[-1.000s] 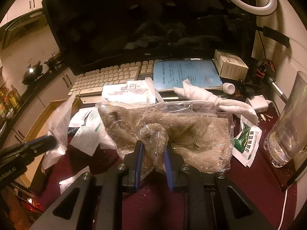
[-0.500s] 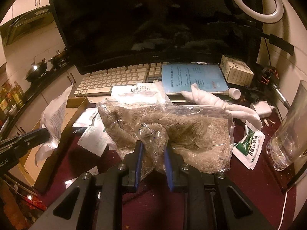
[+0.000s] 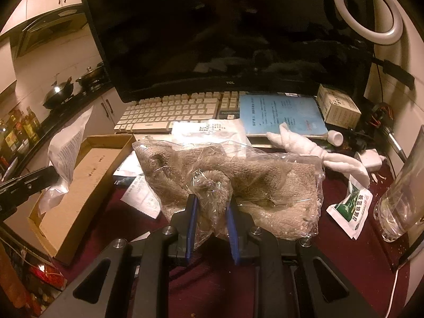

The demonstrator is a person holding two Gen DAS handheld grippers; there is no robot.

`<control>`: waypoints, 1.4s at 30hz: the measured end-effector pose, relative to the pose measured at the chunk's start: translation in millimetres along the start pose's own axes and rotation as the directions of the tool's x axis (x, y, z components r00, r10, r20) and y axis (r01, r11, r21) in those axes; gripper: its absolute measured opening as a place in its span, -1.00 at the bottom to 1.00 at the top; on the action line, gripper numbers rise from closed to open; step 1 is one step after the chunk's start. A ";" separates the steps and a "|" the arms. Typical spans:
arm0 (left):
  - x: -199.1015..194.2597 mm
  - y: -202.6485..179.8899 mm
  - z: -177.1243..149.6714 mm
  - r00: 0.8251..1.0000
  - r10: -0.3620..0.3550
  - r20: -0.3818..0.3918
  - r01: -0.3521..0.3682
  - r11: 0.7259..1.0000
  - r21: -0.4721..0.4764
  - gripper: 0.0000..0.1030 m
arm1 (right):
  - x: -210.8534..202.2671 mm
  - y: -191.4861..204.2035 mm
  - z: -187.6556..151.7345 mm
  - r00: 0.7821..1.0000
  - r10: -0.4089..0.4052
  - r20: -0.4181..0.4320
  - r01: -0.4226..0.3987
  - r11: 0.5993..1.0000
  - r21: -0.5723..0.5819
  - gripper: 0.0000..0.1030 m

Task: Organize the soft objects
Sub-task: 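Carry the packet and bag into the cardboard tray and open both grippers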

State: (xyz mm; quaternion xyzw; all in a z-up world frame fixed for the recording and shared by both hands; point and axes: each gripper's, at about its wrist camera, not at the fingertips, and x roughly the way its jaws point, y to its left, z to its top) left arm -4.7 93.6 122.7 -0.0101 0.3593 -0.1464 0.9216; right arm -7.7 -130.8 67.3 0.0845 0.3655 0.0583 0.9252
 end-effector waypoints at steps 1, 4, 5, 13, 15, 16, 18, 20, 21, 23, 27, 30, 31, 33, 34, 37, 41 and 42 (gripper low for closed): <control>-0.2 2.6 -0.6 1.000 0.004 0.000 -0.004 1.000 -0.004 -0.79 | 0.2 1.5 0.2 1.000 0.002 0.001 -0.002 1.000 -0.003 -0.56; 0.4 12.7 -2.0 1.000 0.017 -0.005 -0.017 1.000 -0.020 -0.79 | 3.7 6.1 -0.8 1.000 0.010 -0.008 -0.010 1.000 -0.011 -0.56; 0.7 16.0 -2.1 1.000 0.021 -0.007 -0.022 0.999 -0.024 -0.79 | 4.7 7.3 -0.7 1.000 0.012 -0.011 -0.012 1.000 -0.014 -0.56; -2.4 41.5 0.0 0.997 0.073 -0.005 -0.074 0.996 -0.049 -0.79 | 8.7 27.9 4.8 0.999 0.035 -0.015 -0.036 0.998 -0.058 -0.56; -1.7 51.0 0.3 0.995 0.099 -0.008 -0.099 0.993 -0.057 -0.79 | 9.4 35.5 6.9 0.999 0.042 -0.016 -0.043 0.996 -0.077 -0.56; -1.4 57.1 0.3 0.994 0.109 -0.010 -0.110 0.992 -0.064 -0.79 | 10.1 39.2 7.9 0.999 0.046 -0.017 -0.047 0.995 -0.087 -0.56; -0.8 69.5 0.7 0.992 0.127 -0.019 -0.128 0.989 -0.076 -0.79 | 11.6 48.2 9.1 0.998 0.058 -0.021 -0.060 0.992 -0.112 -0.56; 1.1 79.6 0.7 0.988 0.154 -0.027 -0.155 0.985 -0.080 -0.82 | 14.1 57.0 10.4 0.997 0.078 -0.030 -0.081 0.988 -0.135 -0.56; 2.1 84.2 0.7 0.986 0.160 -0.034 -0.163 0.983 -0.084 -0.84 | 15.6 61.6 11.3 0.995 0.089 -0.036 -0.093 0.985 -0.146 -0.56; 3.3 92.9 0.4 0.984 0.169 -0.046 -0.173 0.981 -0.089 -0.85 | 18.3 70.2 12.8 0.994 0.099 -0.043 -0.105 0.980 -0.167 -0.56; 9.6 106.7 0.2 0.979 0.194 -0.067 -0.200 0.975 -0.096 -0.86 | 23.7 86.6 17.1 0.992 0.117 -0.056 -0.126 0.971 -0.205 -0.56; 16.1 115.7 -5.3 0.977 0.195 -0.091 -0.204 0.973 -0.107 -0.86 | 29.1 97.8 19.8 0.990 0.126 -0.068 -0.138 0.964 -0.227 -0.56; 18.9 118.5 -8.0 0.976 0.194 -0.103 -0.205 0.972 -0.114 -0.86 | 31.2 102.2 20.4 0.989 0.130 -0.073 -0.144 0.961 -0.236 -0.56; 25.3 123.4 -12.1 0.974 0.186 -0.128 -0.202 0.971 -0.126 -0.86 | 35.6 111.4 22.1 0.987 0.138 -0.082 -0.154 0.955 -0.255 -0.56; 29.9 128.3 -14.6 0.972 0.183 -0.146 -0.203 0.969 -0.139 -0.86 | 37.9 116.1 22.6 0.986 0.142 -0.088 -0.161 0.951 -0.265 -0.56; 38.2 140.0 -17.2 0.968 0.180 -0.176 -0.209 0.965 -0.158 -0.87 | 45.7 130.1 24.4 0.981 0.159 -0.109 -0.185 0.938 -0.294 -0.56; 47.7 154.3 -17.0 0.961 0.177 -0.210 -0.217 0.958 -0.186 -0.87 | 60.2 149.8 30.7 0.973 0.178 -0.144 -0.217 0.918 -0.333 -0.56; 49.7 156.3 -16.6 0.960 0.176 -0.216 -0.218 0.957 -0.192 -0.87 | 64.4 154.2 33.2 0.972 0.182 -0.151 -0.224 0.913 -0.340 -0.56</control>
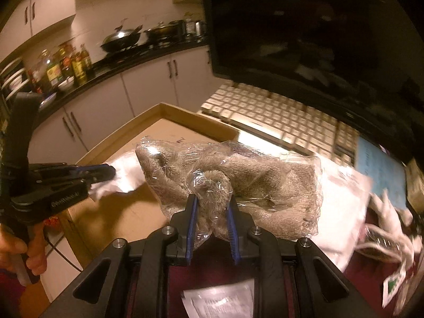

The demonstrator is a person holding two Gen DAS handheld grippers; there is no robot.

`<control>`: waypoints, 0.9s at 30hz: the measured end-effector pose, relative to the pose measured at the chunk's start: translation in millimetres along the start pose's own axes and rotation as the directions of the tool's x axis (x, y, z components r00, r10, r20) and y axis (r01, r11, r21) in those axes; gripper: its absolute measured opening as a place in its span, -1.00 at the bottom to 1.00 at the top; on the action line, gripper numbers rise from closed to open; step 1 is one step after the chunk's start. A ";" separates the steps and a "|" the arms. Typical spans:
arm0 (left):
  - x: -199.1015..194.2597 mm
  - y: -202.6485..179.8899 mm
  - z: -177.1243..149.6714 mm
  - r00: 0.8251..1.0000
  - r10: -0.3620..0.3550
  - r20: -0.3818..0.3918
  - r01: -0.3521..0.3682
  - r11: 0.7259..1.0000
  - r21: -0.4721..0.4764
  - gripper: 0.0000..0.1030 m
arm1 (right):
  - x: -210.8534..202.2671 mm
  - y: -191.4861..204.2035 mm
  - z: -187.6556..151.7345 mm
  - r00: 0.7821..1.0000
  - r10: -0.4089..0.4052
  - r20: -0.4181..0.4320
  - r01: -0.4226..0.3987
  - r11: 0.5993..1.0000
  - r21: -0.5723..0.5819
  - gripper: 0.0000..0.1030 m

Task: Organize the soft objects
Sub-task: 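Carry the packet and bag into the cardboard tray and open both grippers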

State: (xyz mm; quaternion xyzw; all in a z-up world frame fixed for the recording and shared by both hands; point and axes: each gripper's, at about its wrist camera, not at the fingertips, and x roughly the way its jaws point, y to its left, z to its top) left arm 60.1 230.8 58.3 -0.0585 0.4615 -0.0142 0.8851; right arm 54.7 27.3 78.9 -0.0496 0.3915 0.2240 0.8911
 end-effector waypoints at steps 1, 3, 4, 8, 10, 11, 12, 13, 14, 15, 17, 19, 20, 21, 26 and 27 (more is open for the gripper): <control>2.7 2.1 1.5 1.000 0.000 -0.007 0.000 1.000 -0.006 -0.87 | 6.5 3.2 6.6 1.000 0.010 -0.009 -0.010 1.000 -0.011 -0.56; 7.7 4.1 4.4 1.000 -0.008 -0.022 0.007 1.000 -0.016 -0.87 | 16.0 7.8 16.5 0.999 0.025 -0.019 -0.026 0.999 -0.019 -0.56; 10.3 4.7 6.1 1.000 -0.009 -0.029 0.008 1.000 -0.020 -0.87 | 22.3 10.6 22.5 0.999 0.033 -0.027 -0.034 0.999 -0.025 -0.56; 17.5 3.2 10.5 0.999 -0.009 -0.041 0.008 1.000 -0.021 -0.87 | 47.7 21.0 41.9 0.997 0.055 -0.045 -0.057 0.998 -0.039 -0.56; 19.4 2.8 11.9 0.999 -0.007 -0.042 0.006 1.000 -0.022 -0.87 | 61.5 25.3 49.5 0.996 0.062 -0.057 -0.064 0.997 -0.038 -0.56; 20.6 3.4 12.8 0.999 -0.009 -0.043 0.008 1.000 -0.025 -0.87 | 67.4 26.6 52.3 0.996 0.068 -0.064 -0.070 0.997 -0.035 -0.56; 21.6 4.1 13.9 0.999 -0.012 -0.045 0.011 1.000 -0.029 -0.87 | 72.3 27.4 54.3 0.995 0.072 -0.068 -0.074 0.997 -0.032 -0.56; 22.7 4.9 15.0 0.999 -0.015 -0.047 0.013 0.999 -0.032 -0.87 | 77.5 28.8 56.4 0.995 0.072 -0.073 -0.075 0.997 -0.031 -0.56; 23.1 5.5 15.3 0.999 -0.017 -0.048 0.015 0.999 -0.034 -0.87 | 82.8 30.2 58.1 0.994 0.072 -0.077 -0.074 0.997 -0.031 -0.56; 24.0 6.0 16.4 0.999 -0.019 -0.049 0.017 0.999 -0.038 -0.86 | 86.9 31.5 59.2 0.994 0.072 -0.079 -0.075 0.997 -0.031 -0.56; 25.3 7.2 17.5 0.998 -0.025 -0.051 0.023 0.999 -0.045 -0.85 | 96.7 32.5 61.4 0.994 0.071 -0.084 -0.074 0.997 -0.030 -0.56; 26.0 8.6 17.1 0.998 -0.032 -0.052 0.029 0.998 -0.055 -0.83 | 103.8 32.0 62.4 0.994 0.066 -0.086 -0.069 0.997 -0.028 -0.55; 26.2 9.1 16.9 0.998 -0.033 -0.049 0.030 0.998 -0.058 -0.82 | 107.8 31.6 62.9 0.995 0.061 -0.085 -0.063 0.998 -0.030 -0.55; 26.3 9.3 16.6 0.998 -0.032 -0.048 0.029 0.998 -0.059 -0.79 | 112.4 31.0 63.1 0.995 0.055 -0.084 -0.057 0.998 -0.031 -0.54; 27.0 11.6 15.5 0.999 -0.017 -0.043 0.014 0.998 -0.069 -0.38 | 125.3 28.5 63.5 0.996 0.041 -0.073 -0.043 0.999 -0.024 -0.42; 26.9 12.8 15.1 0.999 -0.021 -0.042 0.018 0.997 -0.072 -0.20 | 125.3 28.2 63.4 0.997 0.041 -0.071 -0.043 0.999 -0.022 -0.34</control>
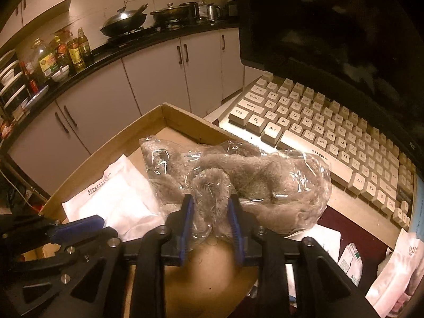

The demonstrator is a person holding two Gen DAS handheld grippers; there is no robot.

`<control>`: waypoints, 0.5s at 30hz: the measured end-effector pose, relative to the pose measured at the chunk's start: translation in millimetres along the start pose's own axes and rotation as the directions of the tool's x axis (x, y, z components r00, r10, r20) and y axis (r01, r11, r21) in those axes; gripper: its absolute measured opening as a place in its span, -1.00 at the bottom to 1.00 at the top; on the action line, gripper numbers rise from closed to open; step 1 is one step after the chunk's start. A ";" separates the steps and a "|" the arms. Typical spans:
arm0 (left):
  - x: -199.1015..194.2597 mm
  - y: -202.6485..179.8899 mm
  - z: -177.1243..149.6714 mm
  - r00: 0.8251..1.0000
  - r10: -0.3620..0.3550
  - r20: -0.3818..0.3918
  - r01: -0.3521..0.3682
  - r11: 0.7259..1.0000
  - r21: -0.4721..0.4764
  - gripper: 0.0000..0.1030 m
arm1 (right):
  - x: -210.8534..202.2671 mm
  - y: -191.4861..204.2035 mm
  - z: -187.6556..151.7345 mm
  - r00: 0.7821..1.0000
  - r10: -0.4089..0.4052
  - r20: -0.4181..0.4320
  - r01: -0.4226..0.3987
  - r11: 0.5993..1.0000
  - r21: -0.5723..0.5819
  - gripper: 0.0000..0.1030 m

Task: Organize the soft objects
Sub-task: 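Carry the packet and bag into the cardboard tray and open both grippers, then move both open grippers back over the table items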

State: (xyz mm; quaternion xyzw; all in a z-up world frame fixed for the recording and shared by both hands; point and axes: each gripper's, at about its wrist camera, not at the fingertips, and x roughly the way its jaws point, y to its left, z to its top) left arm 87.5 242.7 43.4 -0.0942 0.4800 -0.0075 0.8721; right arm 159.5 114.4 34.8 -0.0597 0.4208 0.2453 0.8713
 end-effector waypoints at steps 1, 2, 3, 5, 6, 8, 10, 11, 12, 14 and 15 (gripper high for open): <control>-0.2 0.7 -0.5 1.000 -0.001 0.002 0.001 1.000 -0.003 -0.12 | -0.9 -0.2 -0.2 1.000 0.003 0.003 -0.003 1.000 0.005 -0.22; -0.7 1.0 -0.8 1.000 0.003 0.006 -0.003 1.000 -0.005 -0.03 | -3.1 -0.3 -0.5 1.000 0.009 0.010 -0.009 1.000 0.008 -0.14; -1.6 1.0 -1.3 1.000 0.008 0.009 -0.008 1.000 -0.005 -0.01 | -5.6 -0.4 -0.4 1.000 0.012 0.019 -0.012 1.000 0.011 0.05; -4.0 -0.2 -2.2 1.000 0.014 0.018 -0.014 1.000 -0.001 0.03 | -12.6 -0.7 -0.7 0.999 0.005 0.043 -0.006 1.000 0.017 0.24; -5.4 -0.9 -2.8 1.000 0.016 0.021 -0.016 1.000 0.000 0.14 | -15.2 -0.4 -1.0 0.999 0.000 0.050 -0.001 1.000 0.019 0.25; -7.3 -1.7 -3.1 0.999 0.020 0.031 -0.020 1.000 -0.003 0.28 | -22.3 -1.2 -1.9 0.998 0.004 0.061 -0.005 1.000 0.022 0.27; -9.7 -3.3 -3.6 0.999 0.028 0.046 -0.027 1.000 -0.007 0.32 | -29.7 -1.7 -4.8 0.998 0.007 0.069 -0.008 1.000 0.027 0.38; -10.9 -4.4 -4.0 0.998 0.032 0.053 -0.031 0.999 -0.008 0.34 | -33.8 -1.4 -6.7 0.997 0.004 0.075 -0.007 1.000 0.029 0.41; -12.0 -5.5 -4.7 0.998 0.033 0.057 -0.033 0.999 -0.007 0.36 | -38.3 -1.8 -9.2 0.997 0.002 0.081 -0.004 1.000 0.030 0.47; -13.6 -7.9 -6.9 0.997 0.039 0.064 -0.038 0.999 -0.003 0.40 | -44.7 -2.2 -13.4 0.996 -0.004 0.086 0.002 1.000 0.030 0.53; -15.0 -8.8 -8.6 0.997 0.035 0.070 -0.035 0.999 -0.003 0.41 | -47.6 -2.7 -15.2 0.996 -0.004 0.090 0.000 0.999 0.034 0.57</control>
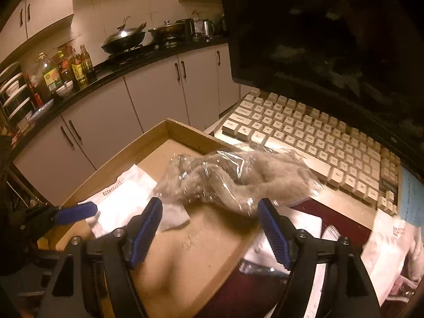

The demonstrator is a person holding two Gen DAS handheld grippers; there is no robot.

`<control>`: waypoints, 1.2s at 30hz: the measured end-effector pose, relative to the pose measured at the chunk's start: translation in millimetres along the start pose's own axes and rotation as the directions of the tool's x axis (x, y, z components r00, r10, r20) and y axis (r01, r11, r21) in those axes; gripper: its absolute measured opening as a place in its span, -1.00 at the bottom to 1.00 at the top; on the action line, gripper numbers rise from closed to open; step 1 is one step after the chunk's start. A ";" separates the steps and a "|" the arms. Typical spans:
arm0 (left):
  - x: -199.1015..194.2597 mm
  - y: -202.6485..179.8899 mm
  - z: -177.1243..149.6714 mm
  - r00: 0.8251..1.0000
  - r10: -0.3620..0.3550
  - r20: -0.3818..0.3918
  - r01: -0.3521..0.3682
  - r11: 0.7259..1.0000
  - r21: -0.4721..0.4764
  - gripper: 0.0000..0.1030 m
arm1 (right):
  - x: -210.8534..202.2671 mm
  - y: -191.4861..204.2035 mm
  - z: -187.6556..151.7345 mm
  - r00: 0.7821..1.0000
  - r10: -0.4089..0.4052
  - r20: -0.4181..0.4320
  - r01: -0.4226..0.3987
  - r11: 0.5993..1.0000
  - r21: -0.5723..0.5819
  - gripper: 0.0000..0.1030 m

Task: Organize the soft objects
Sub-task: 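Move both open grippers back over the table items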

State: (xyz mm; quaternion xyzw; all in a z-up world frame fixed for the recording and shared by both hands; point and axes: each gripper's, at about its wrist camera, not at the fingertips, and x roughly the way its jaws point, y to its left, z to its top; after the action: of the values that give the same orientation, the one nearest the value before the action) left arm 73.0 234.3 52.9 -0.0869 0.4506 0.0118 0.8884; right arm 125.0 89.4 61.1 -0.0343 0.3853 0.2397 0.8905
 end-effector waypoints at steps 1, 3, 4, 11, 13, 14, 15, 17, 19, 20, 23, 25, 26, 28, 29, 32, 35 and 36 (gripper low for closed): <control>-2.1 -0.2 -1.3 1.000 -0.021 0.010 0.021 1.000 0.001 0.41 | -3.7 -1.7 -2.2 1.000 0.001 0.002 -0.001 1.000 0.006 0.63; -5.4 1.4 -3.1 0.998 -0.052 0.022 0.053 0.999 -0.008 0.51 | -11.4 -5.4 -5.9 1.000 0.001 0.005 -0.001 1.000 0.022 0.71; -7.4 1.9 -4.5 0.998 -0.053 0.024 0.053 0.998 -0.015 0.52 | -16.5 -7.7 -7.8 1.000 0.004 0.011 -0.004 0.999 0.033 0.77; -33.7 1.5 -17.6 0.996 -0.069 0.056 0.070 0.997 -0.020 0.70 | -59.3 -31.3 -30.6 0.999 0.018 0.042 -0.023 0.994 0.105 0.99; -43.0 -0.7 -24.3 0.994 -0.070 0.079 0.072 0.997 -0.015 0.74 | -73.2 -44.6 -44.4 0.999 0.007 0.041 -0.013 0.990 0.139 0.99; -47.2 -2.8 -27.7 0.993 -0.075 0.087 0.076 0.997 -0.011 0.75 | -77.7 -51.8 -50.3 0.999 0.002 0.041 -0.008 0.987 0.157 0.99; -51.1 -4.6 -30.9 0.992 -0.082 0.091 0.083 0.997 -0.005 0.76 | -83.8 -60.6 -59.4 0.999 -0.005 0.036 -0.002 0.983 0.186 0.99; -57.2 -12.2 -37.0 0.991 -0.096 0.094 0.095 0.995 0.015 0.77 | -92.8 -76.4 -75.9 1.000 -0.013 0.026 0.007 0.972 0.237 0.99; -60.6 -23.6 -41.0 0.990 -0.111 0.088 0.107 0.993 0.046 0.77 | -100.9 -92.2 -92.2 1.000 -0.019 0.019 0.013 0.957 0.291 0.99; -60.5 -28.9 -41.4 0.989 -0.119 0.083 0.114 0.992 0.059 0.77 | -104.8 -99.0 -100.0 1.000 -0.028 0.013 0.022 0.949 0.316 0.99; -63.3 -49.7 -46.6 0.986 -0.156 0.065 0.148 0.983 0.111 0.78 | -114.4 -116.7 -119.3 0.998 -0.055 -0.003 0.052 0.929 0.367 0.99; -64.3 -64.0 -51.6 0.983 -0.178 0.051 0.169 0.975 0.146 0.78 | -120.3 -125.3 -127.0 0.997 -0.073 -0.007 0.071 0.919 0.389 0.99; -64.4 -71.0 -54.2 0.981 -0.187 0.043 0.178 0.971 0.161 0.78 | -124.3 -129.7 -132.7 0.996 -0.086 -0.009 0.082 0.916 0.394 0.99; -64.3 -83.3 -59.3 0.978 -0.205 0.023 0.198 0.963 0.186 0.79 | -130.0 -135.4 -139.6 0.994 -0.113 -0.014 0.109 0.910 0.400 0.99; -63.7 -89.6 -62.8 0.976 -0.216 0.010 0.210 0.958 0.195 0.79 | -132.4 -138.8 -142.8 0.992 -0.124 -0.016 0.120 0.908 0.402 0.99; -61.5 -109.4 -74.9 0.968 -0.248 -0.036 0.249 0.939 0.235 0.79 | -139.1 -148.2 -153.6 0.990 -0.139 -0.022 0.135 0.898 0.418 0.99; -58.2 -132.1 -87.2 0.961 -0.265 -0.079 0.276 0.915 0.294 0.79 | -145.0 -156.7 -162.8 0.989 -0.147 -0.022 0.142 0.887 0.439 0.99; -56.3 -138.9 -90.2 0.959 -0.269 -0.093 0.285 0.908 0.309 0.79 | -146.8 -160.3 -165.1 0.988 -0.154 -0.026 0.149 0.883 0.446 0.99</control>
State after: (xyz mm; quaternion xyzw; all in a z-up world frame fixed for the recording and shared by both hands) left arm -18.7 85.9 65.9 -0.0054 0.4511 -0.1894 0.8721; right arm 0.8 -151.4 28.7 0.1420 0.4214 0.0748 0.8926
